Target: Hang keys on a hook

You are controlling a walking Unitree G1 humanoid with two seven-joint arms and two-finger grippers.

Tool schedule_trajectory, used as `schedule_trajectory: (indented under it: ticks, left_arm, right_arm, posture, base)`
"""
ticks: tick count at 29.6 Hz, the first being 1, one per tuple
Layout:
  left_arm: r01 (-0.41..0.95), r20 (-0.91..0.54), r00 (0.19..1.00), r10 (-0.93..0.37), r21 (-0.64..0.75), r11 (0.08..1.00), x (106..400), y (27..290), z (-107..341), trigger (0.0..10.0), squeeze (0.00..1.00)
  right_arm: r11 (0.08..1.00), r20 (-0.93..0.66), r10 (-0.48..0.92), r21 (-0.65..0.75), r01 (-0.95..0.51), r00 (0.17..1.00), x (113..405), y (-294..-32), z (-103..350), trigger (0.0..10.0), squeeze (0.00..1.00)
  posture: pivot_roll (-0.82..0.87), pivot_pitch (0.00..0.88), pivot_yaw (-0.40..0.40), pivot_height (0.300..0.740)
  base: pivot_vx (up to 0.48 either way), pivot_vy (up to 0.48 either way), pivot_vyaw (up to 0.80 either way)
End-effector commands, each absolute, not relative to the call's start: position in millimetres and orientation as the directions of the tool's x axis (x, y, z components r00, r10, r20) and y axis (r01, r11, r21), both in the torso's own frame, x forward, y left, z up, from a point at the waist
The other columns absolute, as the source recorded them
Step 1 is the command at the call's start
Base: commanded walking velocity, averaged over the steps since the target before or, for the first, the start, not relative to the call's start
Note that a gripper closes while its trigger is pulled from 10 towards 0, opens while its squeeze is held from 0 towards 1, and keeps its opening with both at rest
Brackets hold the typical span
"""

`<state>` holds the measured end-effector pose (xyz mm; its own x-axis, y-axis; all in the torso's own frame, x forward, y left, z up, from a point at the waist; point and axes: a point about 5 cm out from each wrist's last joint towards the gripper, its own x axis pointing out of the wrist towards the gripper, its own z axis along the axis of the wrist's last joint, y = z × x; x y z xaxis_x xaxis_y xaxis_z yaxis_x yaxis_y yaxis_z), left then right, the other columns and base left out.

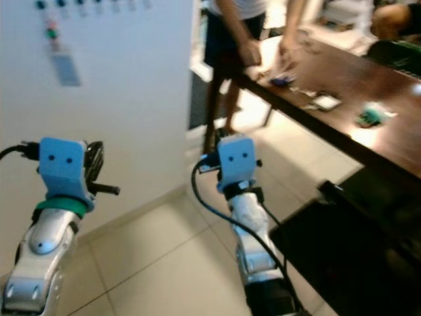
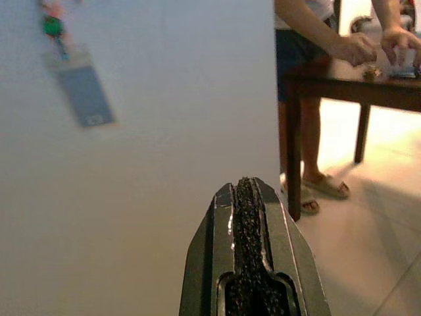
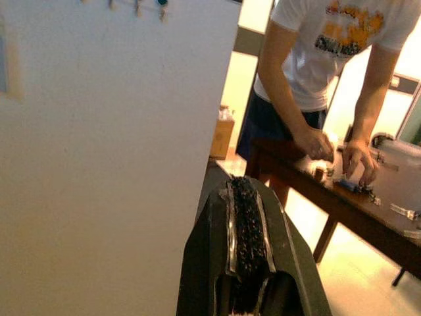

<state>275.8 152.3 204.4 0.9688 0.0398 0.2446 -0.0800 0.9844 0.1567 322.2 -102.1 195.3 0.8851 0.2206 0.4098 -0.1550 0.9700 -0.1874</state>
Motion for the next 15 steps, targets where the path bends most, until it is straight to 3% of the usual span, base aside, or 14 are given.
schedule_trajectory:
  ticks: [1,15]
  left_arm:
    - [-0.083,0.238,0.970,0.043,0.162,0.983,274.7,152.5,203.3,10.0,0.00]
    - [-0.090,0.260,0.965,0.044,0.169,0.981,274.8,153.4,206.6,10.0,0.00]
  right_arm:
    - [0.970,0.401,0.222,-0.187,-0.158,0.889,322.0,-103.3,193.3,10.0,0.00]
    - [0.972,0.404,0.216,-0.178,-0.155,0.889,321.7,-102.9,194.1,10.0,0.00]
  posture:
    - [-0.03,0.000,0.064,0.740]
    - [-0.03,0.000,0.068,0.740]
  base:
    - [0.000,0.000,-0.80]
    - [0.000,0.000,-0.11]
